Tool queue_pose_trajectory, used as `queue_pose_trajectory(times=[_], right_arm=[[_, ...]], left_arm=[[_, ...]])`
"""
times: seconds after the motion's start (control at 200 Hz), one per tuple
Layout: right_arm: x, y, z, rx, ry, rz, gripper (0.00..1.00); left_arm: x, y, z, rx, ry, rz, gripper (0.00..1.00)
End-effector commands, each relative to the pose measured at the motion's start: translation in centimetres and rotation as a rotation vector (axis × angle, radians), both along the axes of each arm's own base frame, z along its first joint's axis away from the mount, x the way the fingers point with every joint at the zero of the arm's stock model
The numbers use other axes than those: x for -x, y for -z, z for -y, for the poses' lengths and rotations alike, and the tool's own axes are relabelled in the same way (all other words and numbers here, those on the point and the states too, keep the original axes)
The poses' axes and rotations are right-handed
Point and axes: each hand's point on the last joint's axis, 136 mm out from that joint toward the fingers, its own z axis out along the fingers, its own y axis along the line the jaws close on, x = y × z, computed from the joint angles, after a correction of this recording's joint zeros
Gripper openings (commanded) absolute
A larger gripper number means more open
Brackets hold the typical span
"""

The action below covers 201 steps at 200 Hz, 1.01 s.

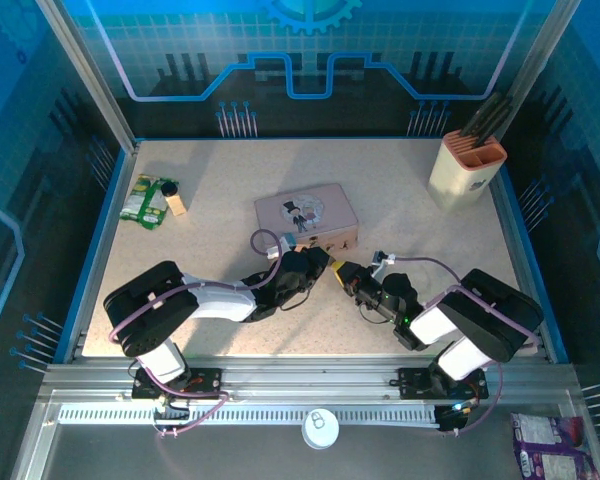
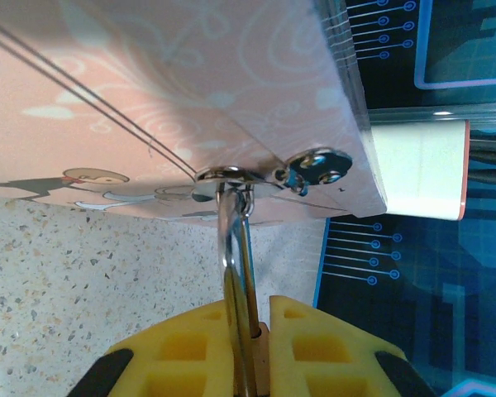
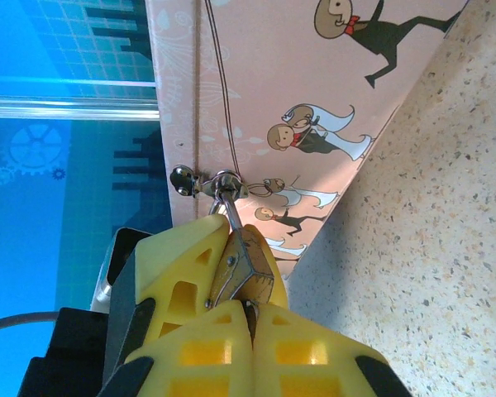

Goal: Unlock a padlock with a key

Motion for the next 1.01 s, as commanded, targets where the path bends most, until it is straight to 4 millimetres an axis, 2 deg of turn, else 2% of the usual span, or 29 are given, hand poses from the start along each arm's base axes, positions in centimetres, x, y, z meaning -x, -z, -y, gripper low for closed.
queue_pose_trajectory(times=[0.0,0.1,0.315,0.43,0.57,0.77,0.876,0.911,1.001], right_arm=[[-1.0,-0.7,-0.6,0.022,0.003,0.018,0.00],[-1.3,-1.5,-1.1,0.002,-0.012,0.025,0.00],[-1.9,-2.9,-0.4,-0.006,-0.010,0.060,0.00],[-1.7,-3.6,0.1,0.015,-0.024,0.090,0.15],[-1.0,-2.5,1.8,0.106,-0.023,0.065,0.38],[0.8,-2.4,4.4,0.329,-0.051,0.073,0.53],[1.7,-3.4,5.7,0.432,-0.087,0.135,0.52],[2.2,-3.0,6.0,0.478,-0.113,0.134,0.52],[3.3,-3.5,6.0,0.556,-0.196,0.190,0.47]], left_arm=[[3.5,-9.2,5.9,0.242,0.229,0.142,0.00],[3.9,-9.1,6.3,0.237,0.240,0.141,0.00],[4.4,-8.6,6.8,0.225,0.254,0.128,0.00],[4.3,-7.8,6.4,0.196,0.241,0.112,0.00],[3.5,-6.9,4.6,0.129,0.188,0.105,0.00],[2.6,-6.3,3.2,0.084,0.149,0.107,0.00],[2.4,-6.1,2.9,0.071,0.142,0.110,0.00],[2.4,-6.1,2.8,0.069,0.141,0.110,0.00],[2.4,-5.8,2.5,0.058,0.137,0.107,0.00]])
